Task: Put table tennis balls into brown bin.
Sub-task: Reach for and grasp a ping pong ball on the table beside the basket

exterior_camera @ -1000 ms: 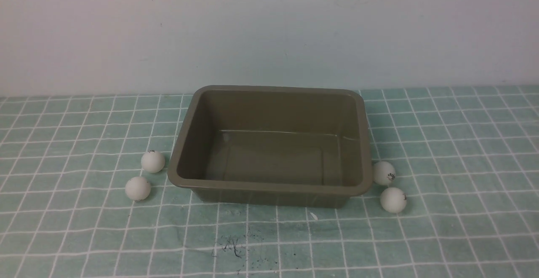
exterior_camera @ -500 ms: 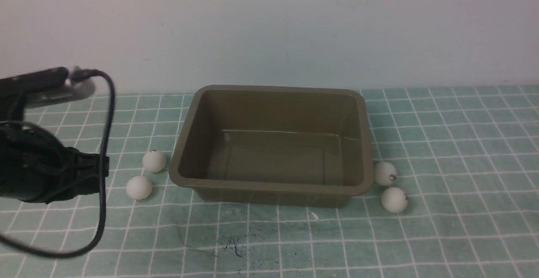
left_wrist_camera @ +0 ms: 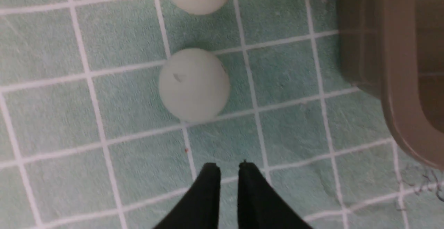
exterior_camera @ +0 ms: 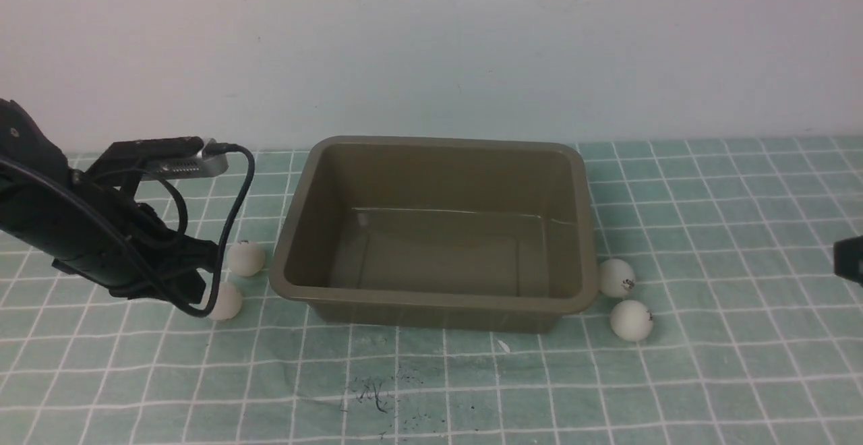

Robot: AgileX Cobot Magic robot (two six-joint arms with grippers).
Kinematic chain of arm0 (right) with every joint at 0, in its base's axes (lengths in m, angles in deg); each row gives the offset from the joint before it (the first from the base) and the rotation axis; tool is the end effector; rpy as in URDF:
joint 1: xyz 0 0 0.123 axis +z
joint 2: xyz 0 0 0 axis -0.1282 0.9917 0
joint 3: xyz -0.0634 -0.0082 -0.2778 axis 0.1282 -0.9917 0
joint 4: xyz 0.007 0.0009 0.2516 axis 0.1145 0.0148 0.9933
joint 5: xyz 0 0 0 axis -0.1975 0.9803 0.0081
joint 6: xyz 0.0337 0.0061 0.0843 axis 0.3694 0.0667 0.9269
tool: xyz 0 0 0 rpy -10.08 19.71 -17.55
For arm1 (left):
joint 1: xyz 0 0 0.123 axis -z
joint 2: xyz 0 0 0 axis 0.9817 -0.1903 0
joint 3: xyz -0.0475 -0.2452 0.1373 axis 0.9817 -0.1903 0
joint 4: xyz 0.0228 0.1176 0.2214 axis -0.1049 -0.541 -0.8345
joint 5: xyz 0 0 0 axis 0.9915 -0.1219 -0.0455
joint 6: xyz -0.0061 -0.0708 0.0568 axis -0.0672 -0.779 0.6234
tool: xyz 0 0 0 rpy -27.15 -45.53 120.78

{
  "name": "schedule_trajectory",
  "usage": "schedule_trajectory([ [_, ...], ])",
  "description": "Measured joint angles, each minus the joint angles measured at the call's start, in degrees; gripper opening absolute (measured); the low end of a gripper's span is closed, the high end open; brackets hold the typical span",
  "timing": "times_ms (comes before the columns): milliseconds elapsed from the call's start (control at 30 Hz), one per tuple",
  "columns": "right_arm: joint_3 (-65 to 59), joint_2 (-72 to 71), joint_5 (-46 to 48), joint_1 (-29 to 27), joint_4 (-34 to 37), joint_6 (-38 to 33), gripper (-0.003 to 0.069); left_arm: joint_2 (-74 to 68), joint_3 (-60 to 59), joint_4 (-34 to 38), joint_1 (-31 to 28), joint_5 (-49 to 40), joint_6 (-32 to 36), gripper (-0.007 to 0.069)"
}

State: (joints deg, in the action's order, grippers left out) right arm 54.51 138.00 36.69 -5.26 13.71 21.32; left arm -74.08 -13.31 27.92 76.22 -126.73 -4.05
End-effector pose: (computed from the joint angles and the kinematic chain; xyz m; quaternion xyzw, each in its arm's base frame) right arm 0.1671 0.0281 0.3252 -0.0156 0.9361 0.1351 0.3245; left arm 0.3202 -0.0083 0.2085 0.0478 0.9758 -0.1180 0.1777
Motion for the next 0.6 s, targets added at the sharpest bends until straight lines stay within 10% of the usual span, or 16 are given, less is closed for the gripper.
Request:
schedule_trajectory([
  [300,0.64,15.45,-6.28,0.06,0.25,-4.74,0.0437,-8.09,0.32,1.74,0.0,9.42,1.16,0.0512],
  [600,0.7,30.74,-13.5,5.4,5.43,-11.97,0.0582,-13.53,0.57,4.73,0.17,12.67,4.48,0.0482],
])
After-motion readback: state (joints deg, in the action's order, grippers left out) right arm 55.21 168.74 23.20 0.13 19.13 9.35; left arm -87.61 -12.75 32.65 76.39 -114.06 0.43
